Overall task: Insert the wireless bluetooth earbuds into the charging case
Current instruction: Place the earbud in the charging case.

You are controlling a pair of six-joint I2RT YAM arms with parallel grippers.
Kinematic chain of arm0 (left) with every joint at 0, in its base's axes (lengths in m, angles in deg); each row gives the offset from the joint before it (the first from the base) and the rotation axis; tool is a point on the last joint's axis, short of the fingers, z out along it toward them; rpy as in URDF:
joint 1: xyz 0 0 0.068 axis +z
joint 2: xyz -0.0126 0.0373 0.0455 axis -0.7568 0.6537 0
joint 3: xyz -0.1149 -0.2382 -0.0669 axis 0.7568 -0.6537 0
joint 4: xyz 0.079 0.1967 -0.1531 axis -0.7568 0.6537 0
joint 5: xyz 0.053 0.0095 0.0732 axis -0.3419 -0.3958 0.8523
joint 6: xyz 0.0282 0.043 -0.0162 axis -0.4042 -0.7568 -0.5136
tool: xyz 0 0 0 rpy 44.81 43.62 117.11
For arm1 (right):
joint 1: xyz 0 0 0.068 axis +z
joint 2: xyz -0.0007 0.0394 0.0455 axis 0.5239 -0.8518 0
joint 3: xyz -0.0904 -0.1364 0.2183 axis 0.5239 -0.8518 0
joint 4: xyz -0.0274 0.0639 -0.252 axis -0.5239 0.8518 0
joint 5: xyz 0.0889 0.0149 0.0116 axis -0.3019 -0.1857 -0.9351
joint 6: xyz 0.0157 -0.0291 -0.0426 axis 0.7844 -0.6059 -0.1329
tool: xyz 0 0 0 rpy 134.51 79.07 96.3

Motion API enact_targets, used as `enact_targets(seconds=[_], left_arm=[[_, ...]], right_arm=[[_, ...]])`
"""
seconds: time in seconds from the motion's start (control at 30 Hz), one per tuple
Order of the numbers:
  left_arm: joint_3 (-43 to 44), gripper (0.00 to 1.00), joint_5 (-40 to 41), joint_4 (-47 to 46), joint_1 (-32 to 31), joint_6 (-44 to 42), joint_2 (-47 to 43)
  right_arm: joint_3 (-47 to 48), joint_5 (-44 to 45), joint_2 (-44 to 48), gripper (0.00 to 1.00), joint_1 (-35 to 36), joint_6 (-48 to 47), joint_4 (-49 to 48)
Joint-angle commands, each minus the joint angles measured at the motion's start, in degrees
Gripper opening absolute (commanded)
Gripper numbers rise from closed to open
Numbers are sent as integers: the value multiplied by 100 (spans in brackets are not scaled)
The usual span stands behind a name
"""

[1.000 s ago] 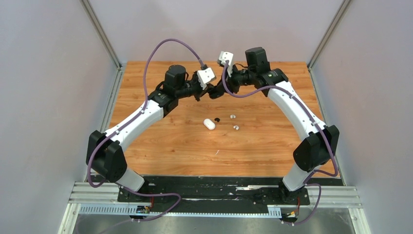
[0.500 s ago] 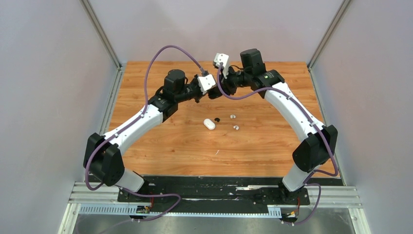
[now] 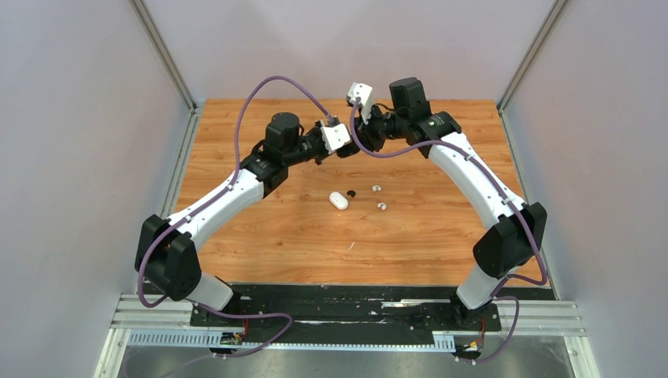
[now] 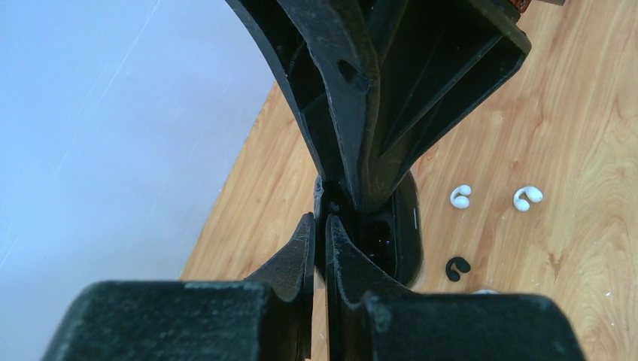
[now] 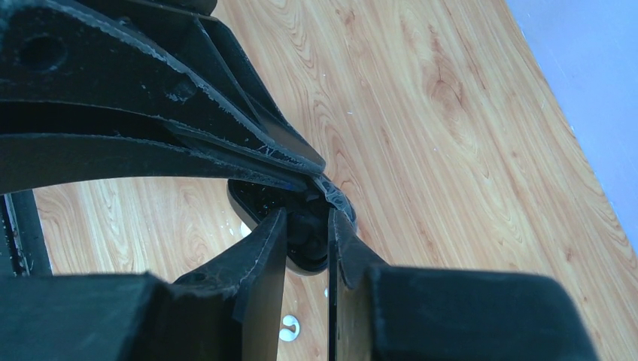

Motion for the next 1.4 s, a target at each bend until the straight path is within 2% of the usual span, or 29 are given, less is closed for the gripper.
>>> enact_targets(seconds=[0.0, 0.27, 0.3, 0.4, 0.73, 1.2, 1.37], left_arm=[[0, 0, 17, -486, -16, -132, -275], [-20, 0, -84, -638, -18, -124, -286], [-23, 0, -93, -651, -23, -124, -286], [-26, 0, -64, -676, -17, -70, -294], [-11, 0, -48, -702, -14, 184, -240], [-26, 0, 12, -656, -11, 254, -242], [-17, 0, 21, -631, -16, 204, -233]], right_arm=[[-27, 96, 193, 0, -8, 168, 77], [23, 183, 79, 0, -12, 161, 133], [51, 184, 66, 1, -9, 182, 133], [101, 206, 26, 14, 9, 262, 127], [335, 360, -94, 19, 53, 598, 114], [506, 554, -160, 37, 62, 997, 29], [574, 464, -107, 46, 41, 1191, 39]])
